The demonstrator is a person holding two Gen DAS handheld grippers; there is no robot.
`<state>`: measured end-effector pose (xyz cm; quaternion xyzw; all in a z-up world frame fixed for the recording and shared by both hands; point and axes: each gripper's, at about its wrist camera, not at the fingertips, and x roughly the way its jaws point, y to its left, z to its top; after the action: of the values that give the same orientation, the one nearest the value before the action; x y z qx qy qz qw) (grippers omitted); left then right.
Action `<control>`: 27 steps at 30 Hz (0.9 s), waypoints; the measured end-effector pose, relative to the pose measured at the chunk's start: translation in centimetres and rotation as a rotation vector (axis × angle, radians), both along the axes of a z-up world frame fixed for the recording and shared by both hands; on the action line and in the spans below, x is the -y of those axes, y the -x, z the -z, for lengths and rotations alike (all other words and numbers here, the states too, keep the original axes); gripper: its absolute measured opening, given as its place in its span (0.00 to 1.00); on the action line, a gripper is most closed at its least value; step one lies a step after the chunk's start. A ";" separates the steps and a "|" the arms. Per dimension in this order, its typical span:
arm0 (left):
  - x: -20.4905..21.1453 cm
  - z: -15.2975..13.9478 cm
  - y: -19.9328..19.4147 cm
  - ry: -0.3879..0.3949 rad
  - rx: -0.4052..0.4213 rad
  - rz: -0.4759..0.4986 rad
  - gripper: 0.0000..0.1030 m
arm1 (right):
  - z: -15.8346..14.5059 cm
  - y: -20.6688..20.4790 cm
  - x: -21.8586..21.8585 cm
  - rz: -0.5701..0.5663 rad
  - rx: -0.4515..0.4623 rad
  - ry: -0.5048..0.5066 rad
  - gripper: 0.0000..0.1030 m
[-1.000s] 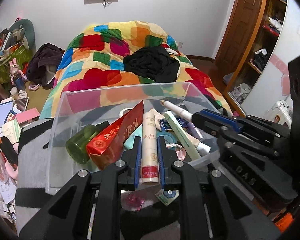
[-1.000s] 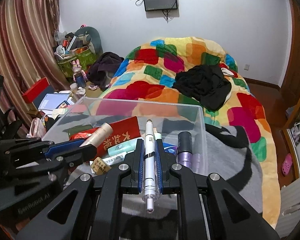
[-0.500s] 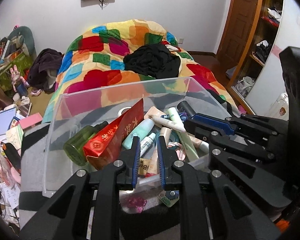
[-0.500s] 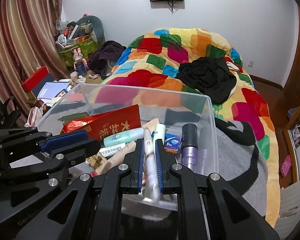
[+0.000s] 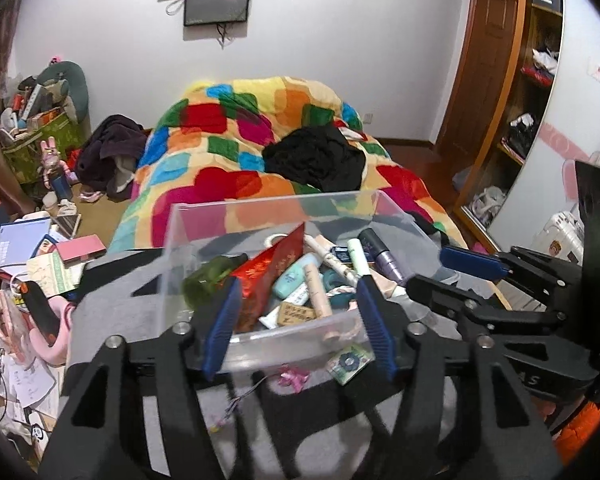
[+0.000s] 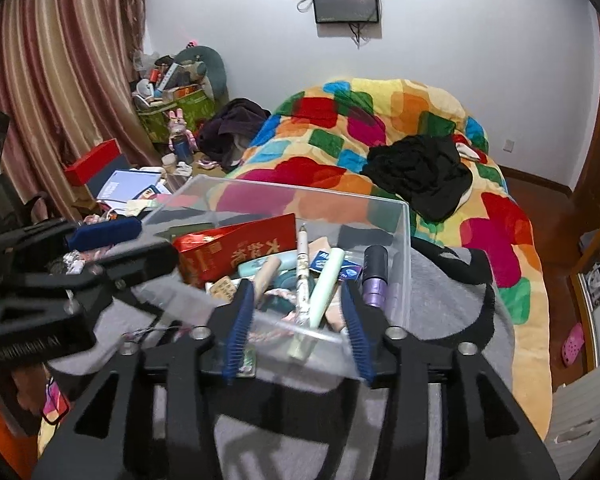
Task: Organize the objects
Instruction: 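Grasp the small charm with the left tool while the right tool grasps the green square packet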
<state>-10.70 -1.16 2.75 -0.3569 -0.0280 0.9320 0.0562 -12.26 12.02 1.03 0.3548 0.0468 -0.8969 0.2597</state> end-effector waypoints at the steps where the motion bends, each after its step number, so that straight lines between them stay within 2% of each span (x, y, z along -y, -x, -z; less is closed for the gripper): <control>1: 0.4 -0.1 -0.5 0.002 -0.004 -0.006 0.61 | 0.0 -0.4 0.1 -0.009 0.000 0.001 0.46; 7: 2.6 1.6 -2.7 0.018 0.037 -0.036 0.63 | 1.5 -1.8 1.0 -0.049 0.038 -0.015 0.46; 14: 4.1 6.2 -3.2 0.028 0.173 -0.046 0.63 | 5.6 -1.6 2.6 -0.077 0.135 -0.078 0.46; 17: 4.6 7.6 -3.3 0.025 0.201 -0.044 0.63 | 7.0 -1.0 3.3 -0.084 0.177 -0.097 0.46; 18: 4.7 8.0 -3.3 0.026 0.210 -0.042 0.59 | 7.3 -0.8 3.5 -0.089 0.187 -0.101 0.46; 21: 4.7 9.4 -3.3 0.033 0.251 -0.025 0.33 | 7.9 -0.7 4.0 -0.092 0.187 -0.120 0.47; 24: 4.1 9.8 -3.8 0.072 0.215 -0.018 0.32 | 8.4 -0.4 4.6 -0.088 0.187 -0.140 0.47; 26: 3.6 9.9 -4.1 0.096 0.196 -0.011 0.26 | 8.7 -0.4 4.8 -0.080 0.185 -0.146 0.47; 27: 3.4 9.9 -4.2 0.098 0.189 -0.004 0.19 | 8.8 -0.4 4.8 -0.076 0.178 -0.149 0.47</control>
<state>-6.54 -4.54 -7.15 -0.4455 0.0117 0.8946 0.0338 -11.83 7.24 -7.76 0.4492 0.1038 -0.8454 0.2696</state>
